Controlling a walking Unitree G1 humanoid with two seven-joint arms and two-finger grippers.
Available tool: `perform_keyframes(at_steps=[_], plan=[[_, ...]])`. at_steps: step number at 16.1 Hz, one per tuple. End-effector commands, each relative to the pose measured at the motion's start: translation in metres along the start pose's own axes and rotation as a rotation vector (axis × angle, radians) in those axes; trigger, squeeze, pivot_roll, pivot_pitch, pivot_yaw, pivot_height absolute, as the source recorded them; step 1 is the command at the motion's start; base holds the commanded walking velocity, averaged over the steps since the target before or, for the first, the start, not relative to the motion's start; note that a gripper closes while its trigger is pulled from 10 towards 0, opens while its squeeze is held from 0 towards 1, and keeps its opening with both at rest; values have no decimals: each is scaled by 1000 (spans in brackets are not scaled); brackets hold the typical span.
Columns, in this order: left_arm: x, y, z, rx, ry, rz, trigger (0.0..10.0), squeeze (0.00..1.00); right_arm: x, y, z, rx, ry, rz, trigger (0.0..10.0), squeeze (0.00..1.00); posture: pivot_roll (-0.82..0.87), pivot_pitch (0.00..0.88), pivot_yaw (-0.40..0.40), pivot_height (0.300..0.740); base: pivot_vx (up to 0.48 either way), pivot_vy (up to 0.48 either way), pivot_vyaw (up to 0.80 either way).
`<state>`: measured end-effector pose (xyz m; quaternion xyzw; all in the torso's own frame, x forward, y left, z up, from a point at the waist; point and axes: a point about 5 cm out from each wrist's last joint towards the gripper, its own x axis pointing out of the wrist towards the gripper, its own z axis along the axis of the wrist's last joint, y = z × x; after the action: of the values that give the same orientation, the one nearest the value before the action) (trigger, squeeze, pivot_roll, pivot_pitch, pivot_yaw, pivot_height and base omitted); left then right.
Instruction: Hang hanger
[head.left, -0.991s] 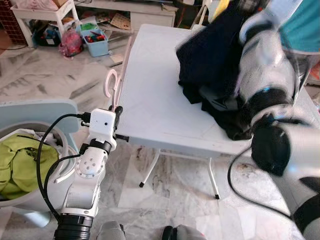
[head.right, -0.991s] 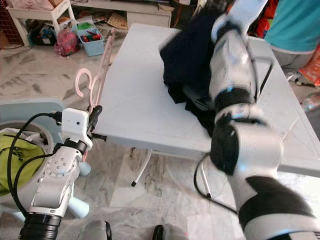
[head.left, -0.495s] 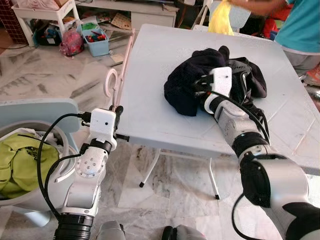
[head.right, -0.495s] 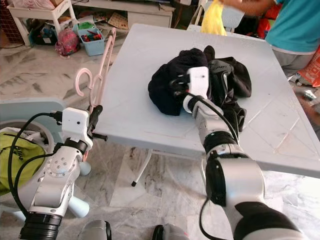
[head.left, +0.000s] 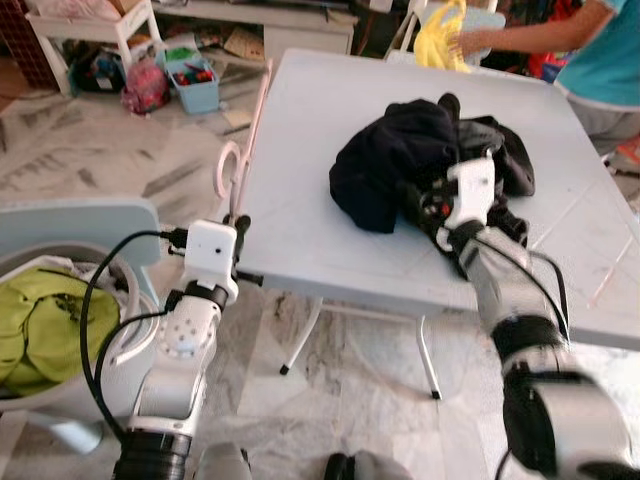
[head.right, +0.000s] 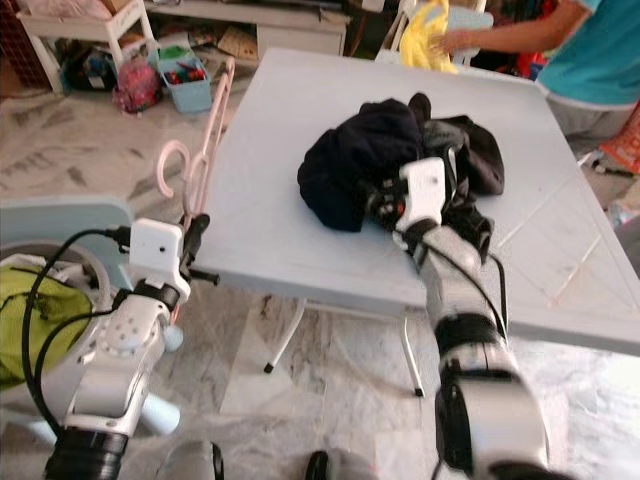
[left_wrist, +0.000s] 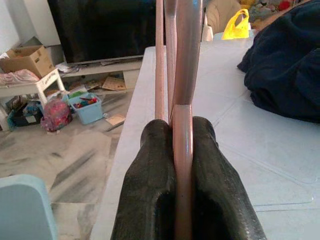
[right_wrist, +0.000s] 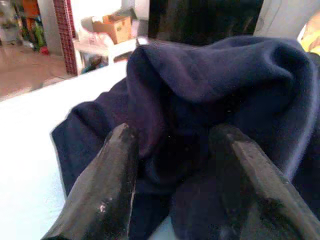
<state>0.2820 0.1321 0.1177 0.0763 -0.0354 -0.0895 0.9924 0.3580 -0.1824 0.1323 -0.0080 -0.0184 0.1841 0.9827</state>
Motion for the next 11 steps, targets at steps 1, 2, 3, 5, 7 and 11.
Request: perform_keyframes(at_steps=[1,2,3,5,7,11], plan=[[0,-8,-8,-6,36,-28,10000,0,-11,1,-2,-7,-32,-11,10000,1000,-10,19,-98,740,0,0,0],[0,-10,-9,-10,40,-33,10000,0,-19,3,-9,-5,-39,-26,10000,1000,-14,15,-100,740,0,0,0],[0,-12,-10,-13,42,-38,10000,0,-25,5,-12,13,-48,-44,10000,1000,-18,13,-99,740,0,0,0],[0,-17,-11,-22,42,-53,10000,0,-36,8,-10,24,-91,-118,10000,1000,-20,8,-97,740,0,0,0],[-1,-21,-12,-18,48,-68,10000,0,-44,11,-10,30,-117,-166,10000,1000,-23,5,-96,740,0,0,0],[1,-27,-14,18,52,-112,10000,0,-55,23,-14,17,-102,-178,10000,1000,-28,3,-88,740,0,0,0]])
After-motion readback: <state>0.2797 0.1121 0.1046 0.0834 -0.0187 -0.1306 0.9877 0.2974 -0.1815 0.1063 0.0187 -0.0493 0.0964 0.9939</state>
